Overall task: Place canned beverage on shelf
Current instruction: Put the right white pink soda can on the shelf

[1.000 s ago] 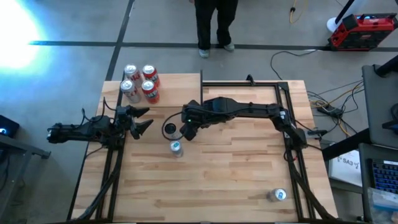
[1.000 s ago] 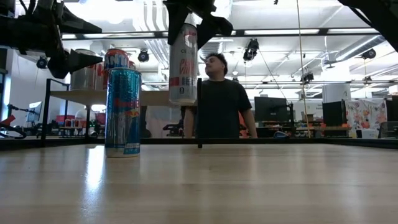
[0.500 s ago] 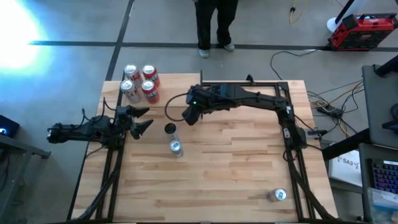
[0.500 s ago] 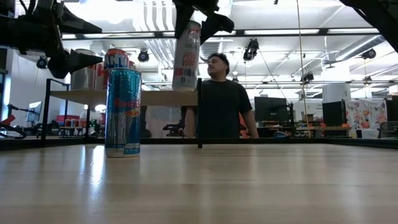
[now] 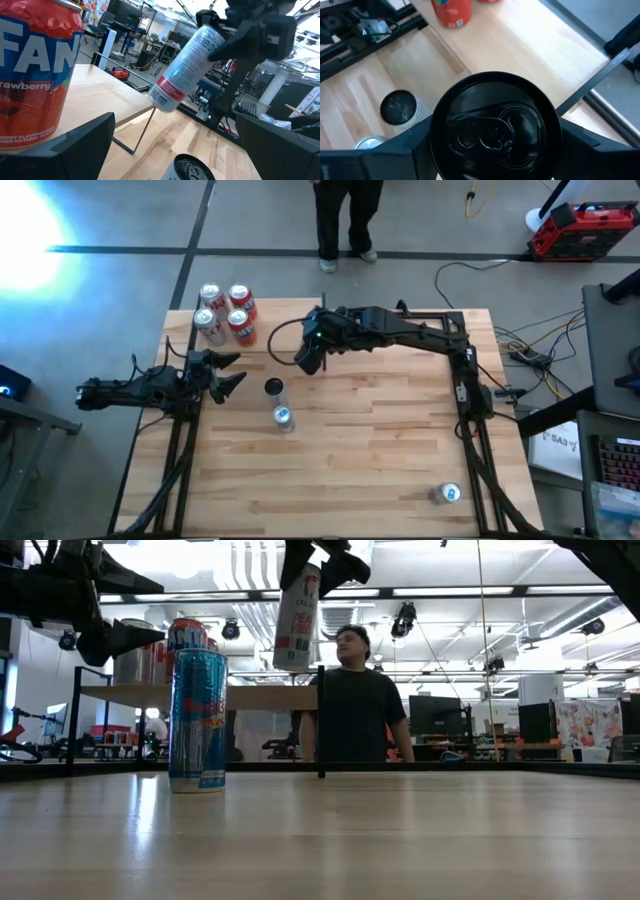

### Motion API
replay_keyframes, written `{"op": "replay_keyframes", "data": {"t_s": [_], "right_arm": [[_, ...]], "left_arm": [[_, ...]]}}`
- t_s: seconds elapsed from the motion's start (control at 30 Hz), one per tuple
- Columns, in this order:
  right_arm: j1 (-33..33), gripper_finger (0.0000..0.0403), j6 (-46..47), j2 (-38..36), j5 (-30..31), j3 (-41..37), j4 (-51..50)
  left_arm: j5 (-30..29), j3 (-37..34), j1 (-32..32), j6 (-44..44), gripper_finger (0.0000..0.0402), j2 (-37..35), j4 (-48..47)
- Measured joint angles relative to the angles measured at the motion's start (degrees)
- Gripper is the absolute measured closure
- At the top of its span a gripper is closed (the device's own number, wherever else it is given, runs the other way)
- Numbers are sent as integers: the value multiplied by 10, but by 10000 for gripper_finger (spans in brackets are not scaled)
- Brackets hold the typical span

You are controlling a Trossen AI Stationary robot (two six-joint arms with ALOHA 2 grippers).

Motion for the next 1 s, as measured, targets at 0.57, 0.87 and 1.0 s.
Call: {"op": "replay_keyframes", "data": {"t_s": [0.57,0.87,1.0], "right_arm": [[-68,136,-69,-2,-54,0,33],[-84,136,-131,3,-93,0,52],[-91,135,-134,9,-113,0,46]], "left_arm": [[0,0,0,0,3,0,0],[0,0,0,0,3,0,0],[0,0,0,0,3,0,0]]}}
